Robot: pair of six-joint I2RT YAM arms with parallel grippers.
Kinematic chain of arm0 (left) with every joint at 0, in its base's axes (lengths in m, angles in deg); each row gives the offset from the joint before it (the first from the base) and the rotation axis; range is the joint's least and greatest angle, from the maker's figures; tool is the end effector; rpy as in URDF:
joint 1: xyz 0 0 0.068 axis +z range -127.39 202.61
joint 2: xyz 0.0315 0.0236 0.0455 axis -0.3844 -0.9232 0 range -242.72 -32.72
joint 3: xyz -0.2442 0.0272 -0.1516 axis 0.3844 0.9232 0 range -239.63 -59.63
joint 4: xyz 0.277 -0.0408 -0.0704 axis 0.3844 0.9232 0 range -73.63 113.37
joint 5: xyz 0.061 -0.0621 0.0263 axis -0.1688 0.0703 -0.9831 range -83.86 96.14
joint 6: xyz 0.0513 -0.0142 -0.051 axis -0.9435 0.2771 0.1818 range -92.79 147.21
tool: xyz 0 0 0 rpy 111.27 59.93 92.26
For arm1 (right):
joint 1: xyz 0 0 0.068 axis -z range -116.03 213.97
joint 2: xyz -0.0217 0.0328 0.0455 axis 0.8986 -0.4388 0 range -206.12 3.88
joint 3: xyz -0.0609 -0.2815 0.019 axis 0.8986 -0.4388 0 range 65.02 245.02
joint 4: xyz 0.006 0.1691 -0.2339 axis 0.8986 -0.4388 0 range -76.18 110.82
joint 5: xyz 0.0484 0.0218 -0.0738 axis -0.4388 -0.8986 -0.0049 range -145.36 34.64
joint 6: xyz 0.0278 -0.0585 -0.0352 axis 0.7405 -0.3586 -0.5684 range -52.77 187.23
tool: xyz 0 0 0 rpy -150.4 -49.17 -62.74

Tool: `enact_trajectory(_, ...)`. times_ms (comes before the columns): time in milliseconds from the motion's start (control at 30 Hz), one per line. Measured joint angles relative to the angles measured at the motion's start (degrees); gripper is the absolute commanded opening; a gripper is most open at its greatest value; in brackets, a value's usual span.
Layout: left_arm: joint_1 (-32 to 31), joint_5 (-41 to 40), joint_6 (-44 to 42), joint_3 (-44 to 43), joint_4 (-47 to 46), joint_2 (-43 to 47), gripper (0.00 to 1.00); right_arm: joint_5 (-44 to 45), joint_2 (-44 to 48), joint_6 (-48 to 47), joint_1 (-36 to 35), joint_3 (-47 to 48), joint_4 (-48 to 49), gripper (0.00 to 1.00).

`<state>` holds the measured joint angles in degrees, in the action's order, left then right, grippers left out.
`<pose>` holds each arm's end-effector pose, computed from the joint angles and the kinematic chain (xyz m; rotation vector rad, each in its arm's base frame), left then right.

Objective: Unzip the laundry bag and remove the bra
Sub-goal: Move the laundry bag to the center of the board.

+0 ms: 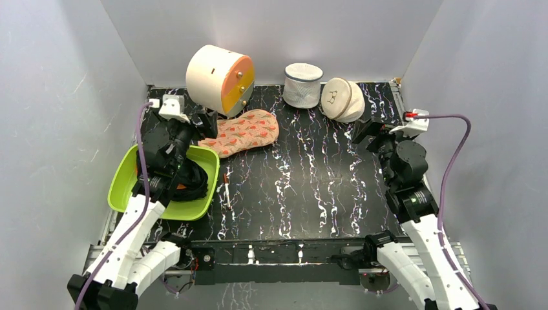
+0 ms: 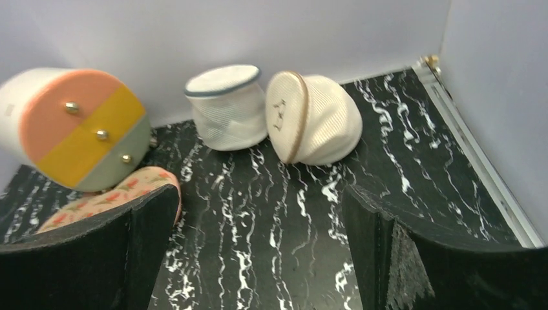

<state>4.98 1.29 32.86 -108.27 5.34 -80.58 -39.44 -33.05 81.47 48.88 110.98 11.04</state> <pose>0.2279 -0.0668 0.4129 0.0718 1.3692 -0.2831 0.1880 0.0332 0.3824 0.2052 1.5729 0.1802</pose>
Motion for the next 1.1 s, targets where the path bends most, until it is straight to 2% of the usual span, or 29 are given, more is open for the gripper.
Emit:
enact_trajectory(500,-5.8,6.1,1.0,0.0,1.1,-10.1,0.98,-1.6,-10.0,12.2,8.9,0.0,-16.0,0.98)
enact_trajectory(800,-10.9,10.5,1.6,0.0,1.3,-14.2,0.98,-9.4,-13.5,15.9,10.1,-0.7,-16.3,0.98)
enact_trajectory(967,-12.6,13.6,2.5,0.0,1.3,-16.0,0.98,-13.7,-22.4,14.4,10.3,0.3,-14.0,0.98)
enact_trajectory(1100,-13.3,16.0,3.7,0.0,1.2,-16.8,0.98,-16.7,-34.0,12.3,10.3,5.9,-12.9,0.97)
